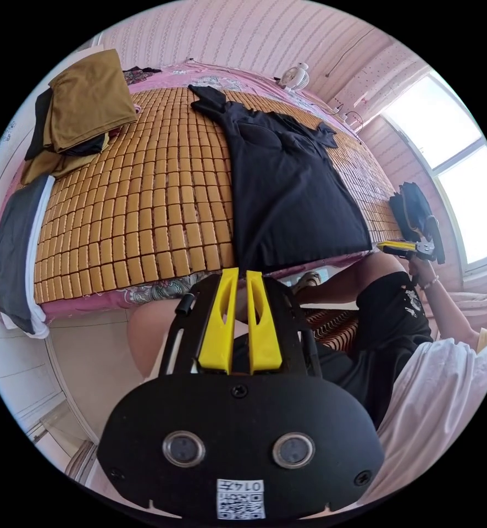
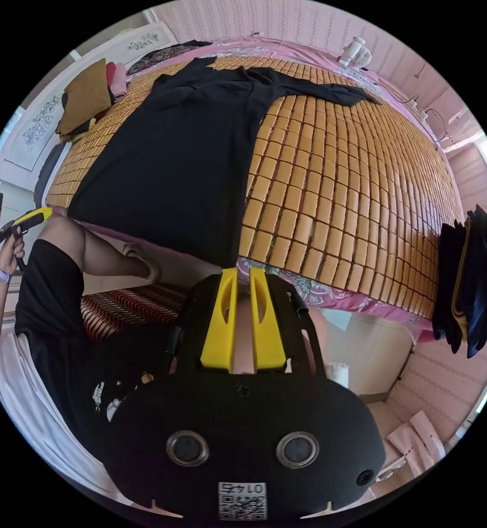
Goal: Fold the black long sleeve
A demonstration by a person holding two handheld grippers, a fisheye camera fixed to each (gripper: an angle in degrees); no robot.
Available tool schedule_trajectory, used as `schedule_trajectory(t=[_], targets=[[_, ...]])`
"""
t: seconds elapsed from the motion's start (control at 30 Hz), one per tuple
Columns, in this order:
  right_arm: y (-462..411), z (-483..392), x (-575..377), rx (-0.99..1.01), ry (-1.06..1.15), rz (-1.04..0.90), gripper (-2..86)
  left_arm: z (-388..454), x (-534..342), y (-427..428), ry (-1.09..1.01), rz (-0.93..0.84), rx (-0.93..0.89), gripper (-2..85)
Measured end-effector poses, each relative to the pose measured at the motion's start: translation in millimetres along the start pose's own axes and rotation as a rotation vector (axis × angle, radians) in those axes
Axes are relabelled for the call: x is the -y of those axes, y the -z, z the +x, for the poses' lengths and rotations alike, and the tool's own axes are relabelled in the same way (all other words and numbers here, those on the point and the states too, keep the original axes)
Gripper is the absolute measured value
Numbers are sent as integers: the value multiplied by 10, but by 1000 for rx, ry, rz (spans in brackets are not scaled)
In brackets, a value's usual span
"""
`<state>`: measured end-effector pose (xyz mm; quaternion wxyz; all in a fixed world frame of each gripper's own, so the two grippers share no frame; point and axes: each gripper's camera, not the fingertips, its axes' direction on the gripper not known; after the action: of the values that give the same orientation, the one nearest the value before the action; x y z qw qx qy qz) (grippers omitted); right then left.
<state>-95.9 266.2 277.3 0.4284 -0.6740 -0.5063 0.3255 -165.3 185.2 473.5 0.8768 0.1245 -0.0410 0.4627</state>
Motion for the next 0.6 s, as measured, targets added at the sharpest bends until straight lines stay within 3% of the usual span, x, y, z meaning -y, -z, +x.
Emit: schedule_trajectory(t=[0.33, 0.6], targets=[[-120, -346, 50, -100, 62, 26, 61, 11, -336, 113, -28, 82, -17, 36], [-71, -550, 209, -69, 103, 130, 69, -57, -291, 85, -19, 105, -45, 39]])
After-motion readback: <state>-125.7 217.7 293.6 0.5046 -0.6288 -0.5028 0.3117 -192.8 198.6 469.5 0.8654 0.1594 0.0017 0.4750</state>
